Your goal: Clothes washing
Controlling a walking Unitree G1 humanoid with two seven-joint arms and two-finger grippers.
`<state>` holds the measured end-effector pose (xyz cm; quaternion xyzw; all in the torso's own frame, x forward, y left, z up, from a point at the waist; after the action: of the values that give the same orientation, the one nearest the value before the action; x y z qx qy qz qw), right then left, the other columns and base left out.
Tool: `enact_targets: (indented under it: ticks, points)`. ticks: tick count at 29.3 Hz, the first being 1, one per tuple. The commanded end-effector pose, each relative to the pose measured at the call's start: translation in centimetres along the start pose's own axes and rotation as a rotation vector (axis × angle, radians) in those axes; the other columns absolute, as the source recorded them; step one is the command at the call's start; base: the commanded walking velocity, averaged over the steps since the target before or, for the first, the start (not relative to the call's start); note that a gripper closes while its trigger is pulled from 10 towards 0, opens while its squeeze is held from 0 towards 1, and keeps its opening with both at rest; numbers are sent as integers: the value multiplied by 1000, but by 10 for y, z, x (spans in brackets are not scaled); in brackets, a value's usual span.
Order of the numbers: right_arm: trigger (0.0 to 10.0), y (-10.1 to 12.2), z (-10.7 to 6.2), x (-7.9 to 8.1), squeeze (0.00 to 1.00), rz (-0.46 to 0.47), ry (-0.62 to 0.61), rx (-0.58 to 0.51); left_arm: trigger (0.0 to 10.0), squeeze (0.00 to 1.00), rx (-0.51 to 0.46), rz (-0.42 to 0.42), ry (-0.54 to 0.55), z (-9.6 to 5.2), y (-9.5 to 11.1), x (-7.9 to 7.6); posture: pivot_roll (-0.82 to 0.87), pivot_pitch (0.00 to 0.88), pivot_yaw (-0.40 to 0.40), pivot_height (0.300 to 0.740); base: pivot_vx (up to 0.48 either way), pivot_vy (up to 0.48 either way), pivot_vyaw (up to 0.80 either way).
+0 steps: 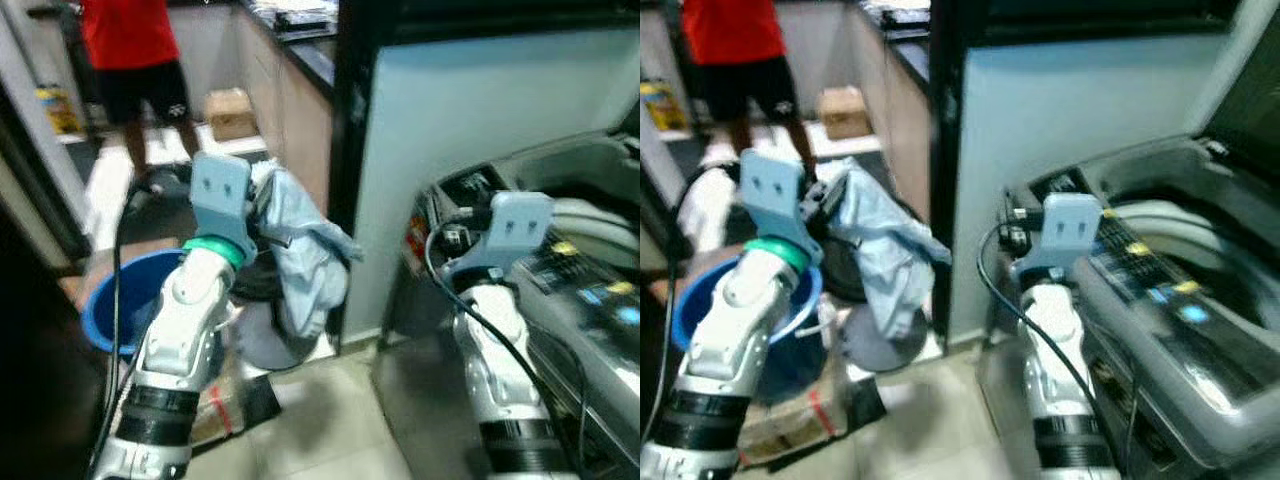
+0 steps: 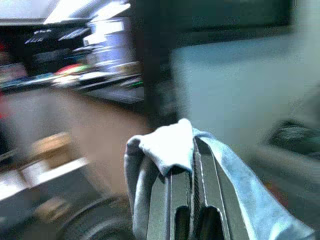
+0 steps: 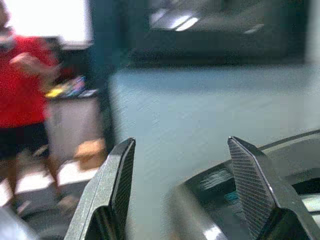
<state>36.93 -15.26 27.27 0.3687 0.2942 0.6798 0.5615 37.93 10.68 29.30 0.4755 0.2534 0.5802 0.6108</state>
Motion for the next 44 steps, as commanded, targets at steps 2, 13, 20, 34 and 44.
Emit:
enact_targets:
  ticks: [2, 13, 20, 34, 44]
  points:
    - [10000, 7, 3, 1, 0, 58, -8, -17, 10000, 0, -37, -9, -8, 0, 12, 4, 47, 0, 47, 740, 0, 0, -800]
    - [10000, 30, 6, 11, 0, 159, 18, -89, 10000, 0, -84, -34, -15, 1, 32, 8, 53, 0, 47, 740, 0, 0, -800]
    - [10000, 27, 5, 11, 0, 140, 25, -65, 10000, 0, -75, -44, -19, 1, 32, 7, 51, 0, 48, 740, 0, 0, -800]
    - [10000, 18, 1, 14, 0, 144, 34, -30, 10000, 0, -57, -28, 15, 1, 30, 9, 54, 0, 46, 740, 0, 0, -800]
    - [10000, 14, 0, 14, 0, 132, 36, -16, 10000, 0, -68, 2, 35, 1, 32, 10, 58, 0, 46, 740, 0, 0, -608]
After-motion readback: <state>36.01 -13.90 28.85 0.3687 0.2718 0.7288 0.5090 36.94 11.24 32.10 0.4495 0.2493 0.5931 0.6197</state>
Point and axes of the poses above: a point about 5 cm out from each wrist's last joint towards the gripper, its own z axis pointing out of the wrist towards the gripper, its own y axis along the axis of the wrist's last joint, x = y × z, the point moved 5 cm from there along z, pointing out of the wrist towards the gripper, and after that the axes turned 7 degrees about z, right-handed, at the moved point
